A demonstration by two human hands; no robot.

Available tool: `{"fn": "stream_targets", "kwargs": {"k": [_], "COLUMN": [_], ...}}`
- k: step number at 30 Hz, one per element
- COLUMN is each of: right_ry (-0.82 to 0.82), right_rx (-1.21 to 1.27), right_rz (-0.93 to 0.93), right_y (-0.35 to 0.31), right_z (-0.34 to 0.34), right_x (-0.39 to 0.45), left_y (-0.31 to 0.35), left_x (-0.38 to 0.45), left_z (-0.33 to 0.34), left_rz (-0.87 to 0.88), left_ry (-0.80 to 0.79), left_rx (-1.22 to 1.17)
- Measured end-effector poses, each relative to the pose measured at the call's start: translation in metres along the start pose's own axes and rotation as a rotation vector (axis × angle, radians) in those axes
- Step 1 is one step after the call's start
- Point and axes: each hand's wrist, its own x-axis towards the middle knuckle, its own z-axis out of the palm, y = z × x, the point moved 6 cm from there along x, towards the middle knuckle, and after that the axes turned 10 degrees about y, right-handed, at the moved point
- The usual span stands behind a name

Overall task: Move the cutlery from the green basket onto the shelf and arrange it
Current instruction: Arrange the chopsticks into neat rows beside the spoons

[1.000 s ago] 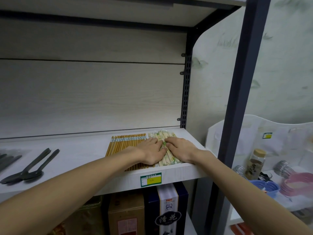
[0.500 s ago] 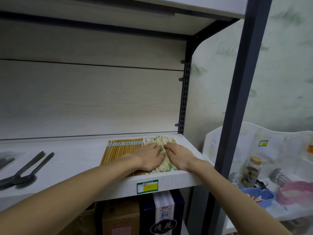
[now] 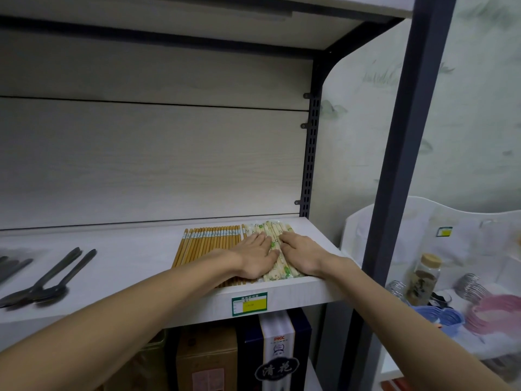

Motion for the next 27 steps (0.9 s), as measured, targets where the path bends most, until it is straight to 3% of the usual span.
{"fn": "stream_targets", "kwargs": {"k": [8,13,19,24,27], "right_ry": [0.009,0.063,0.081,0.001,-0.061], "right_rx": [0.039,0.068,-0.065,-0.186,-0.201], "right_rz": [0.029,-0.005,-0.192,-0.255,-0.225], "right_y": [0.001,-0.007,-0.051,-0.089,-0.095], "right_z": [0.000,-0.013,-0.004,0.028,0.040], "right_x": [-0.001,-0.002,0.006,0.011,0.014], "left_y": [-0.003,-0.003,-0.059,-0.127,-0.135], "left_x": [0.006,0.000,-0.024,-0.051,-0.059], "left_z": [0.003,-0.016,-0.036,-0.021,-0.012], "left_rz": [-0.030,-0.061,-0.095,-0.287,-0.299], "left_ry": [-0.017,0.153,0.263,0.195,0.143], "left_rx": [-0.029,-0.196,-0.011,-0.009,-0.053]}}
